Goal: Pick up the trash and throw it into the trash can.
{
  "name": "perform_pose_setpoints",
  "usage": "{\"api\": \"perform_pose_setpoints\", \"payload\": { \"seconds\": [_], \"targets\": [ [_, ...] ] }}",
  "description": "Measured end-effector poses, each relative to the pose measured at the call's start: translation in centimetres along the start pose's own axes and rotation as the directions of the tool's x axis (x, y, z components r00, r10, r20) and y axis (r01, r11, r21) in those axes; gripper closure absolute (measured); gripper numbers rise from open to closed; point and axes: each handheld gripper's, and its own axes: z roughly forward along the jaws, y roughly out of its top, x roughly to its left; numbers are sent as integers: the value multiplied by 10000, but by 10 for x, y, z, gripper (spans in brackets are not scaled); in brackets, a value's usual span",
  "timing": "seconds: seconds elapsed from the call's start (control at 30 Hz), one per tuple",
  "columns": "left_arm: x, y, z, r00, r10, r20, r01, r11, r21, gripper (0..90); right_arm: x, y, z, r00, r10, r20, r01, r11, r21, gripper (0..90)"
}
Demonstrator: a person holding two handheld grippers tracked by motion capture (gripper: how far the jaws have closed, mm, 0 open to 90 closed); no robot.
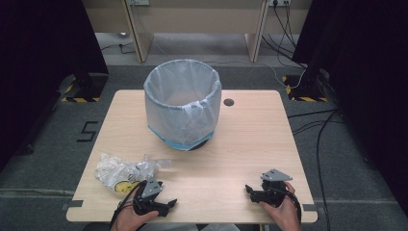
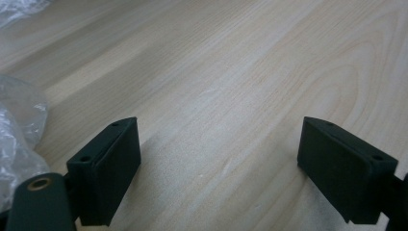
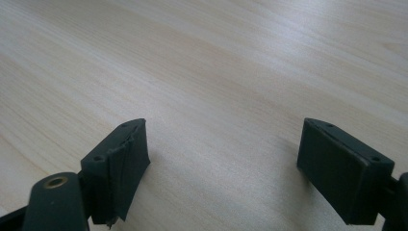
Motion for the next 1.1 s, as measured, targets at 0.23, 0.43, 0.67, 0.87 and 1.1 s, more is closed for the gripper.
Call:
{"api": "perform_pose_setpoints", "payload": {
  "seconds": [0.23,0.43,0.67,0.87,1.1],
  "targets": [
    [1,0,-1,9999,-74,115,74,10000,-27,146,0,0,0,10000,-49,-12,49,10000,-6,177],
    [2,4,-7,9984,-313,470,321,9994,-163,158,0,0,1,10000,-24,-12,24,10000,7,174],
    [3,12,-25,9971,-428,624,463,9973,-563,159,0,0,1,10000,-27,-15,27,10000,9,173],
    [10,24,-44,9993,-315,181,330,9957,-870,159,0,0,1,10000,-30,-22,30,10000,6,171],
    [28,31,-65,9972,-571,-491,504,9905,-1281,159,0,0,1,10000,-36,-25,36,10000,9,170]
  ]
}}
